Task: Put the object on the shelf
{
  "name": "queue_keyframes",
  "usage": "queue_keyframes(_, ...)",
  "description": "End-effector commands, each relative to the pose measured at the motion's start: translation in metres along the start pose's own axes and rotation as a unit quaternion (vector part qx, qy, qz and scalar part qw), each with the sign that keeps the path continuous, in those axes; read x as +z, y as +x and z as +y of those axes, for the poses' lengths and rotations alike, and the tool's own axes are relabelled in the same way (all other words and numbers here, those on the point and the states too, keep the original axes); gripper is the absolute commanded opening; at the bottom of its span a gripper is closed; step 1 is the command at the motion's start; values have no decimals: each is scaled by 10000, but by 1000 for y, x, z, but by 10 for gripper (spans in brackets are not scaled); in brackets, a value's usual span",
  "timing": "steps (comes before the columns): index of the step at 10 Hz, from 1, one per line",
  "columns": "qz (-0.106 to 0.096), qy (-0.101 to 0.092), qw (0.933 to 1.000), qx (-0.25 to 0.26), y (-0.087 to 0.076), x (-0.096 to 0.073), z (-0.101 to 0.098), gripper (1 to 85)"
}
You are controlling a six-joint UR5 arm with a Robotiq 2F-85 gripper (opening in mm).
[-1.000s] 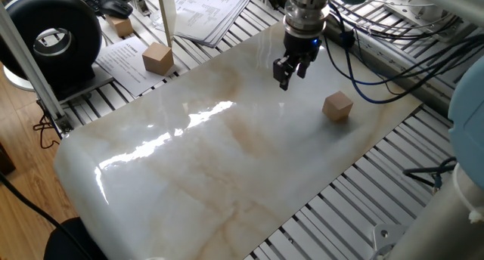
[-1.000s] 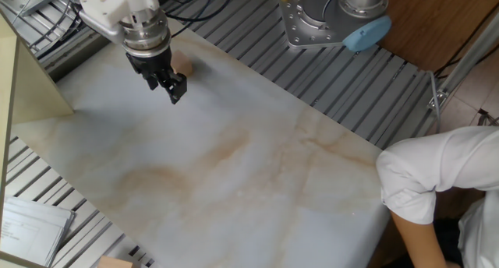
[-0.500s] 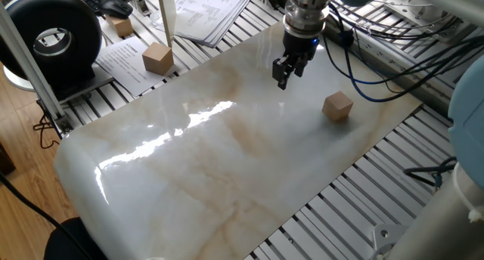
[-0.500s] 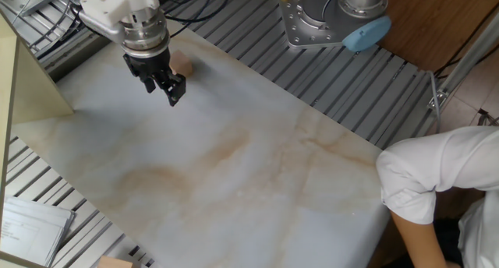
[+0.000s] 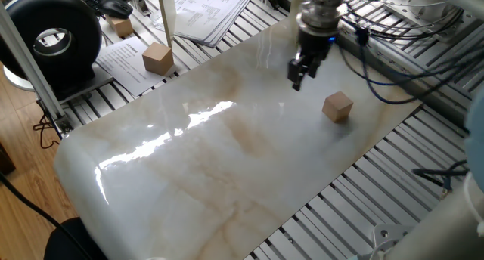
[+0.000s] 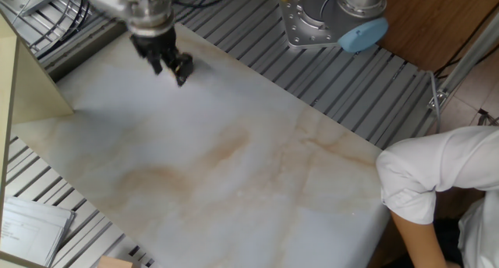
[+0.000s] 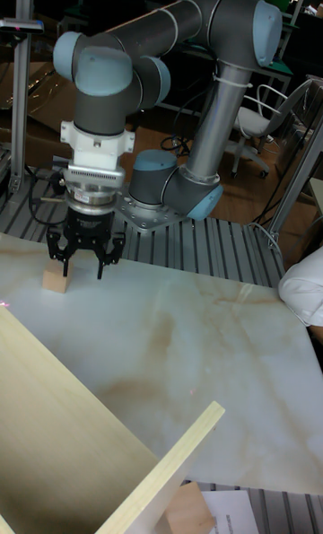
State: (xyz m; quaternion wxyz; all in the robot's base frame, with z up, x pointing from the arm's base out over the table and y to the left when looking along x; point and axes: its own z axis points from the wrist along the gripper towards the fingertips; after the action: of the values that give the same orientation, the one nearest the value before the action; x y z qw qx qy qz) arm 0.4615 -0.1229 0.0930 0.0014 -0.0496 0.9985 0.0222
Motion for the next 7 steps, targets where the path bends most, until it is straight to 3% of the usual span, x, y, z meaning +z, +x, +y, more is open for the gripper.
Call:
queue_keyframes(1,-27,-48,10000,-37,28,-12,-3,597)
queue_keyframes(2,-132,158,9996,-209,23,-13,-13,597)
queue_keyframes(4,-125,74,9997,192,23,-13,-9,593)
queue_keyframes(5,-138,280,9988,364,15,-1,-23,583)
queue_keyframes(7,-55,387,9967,711,26,18,-63,587)
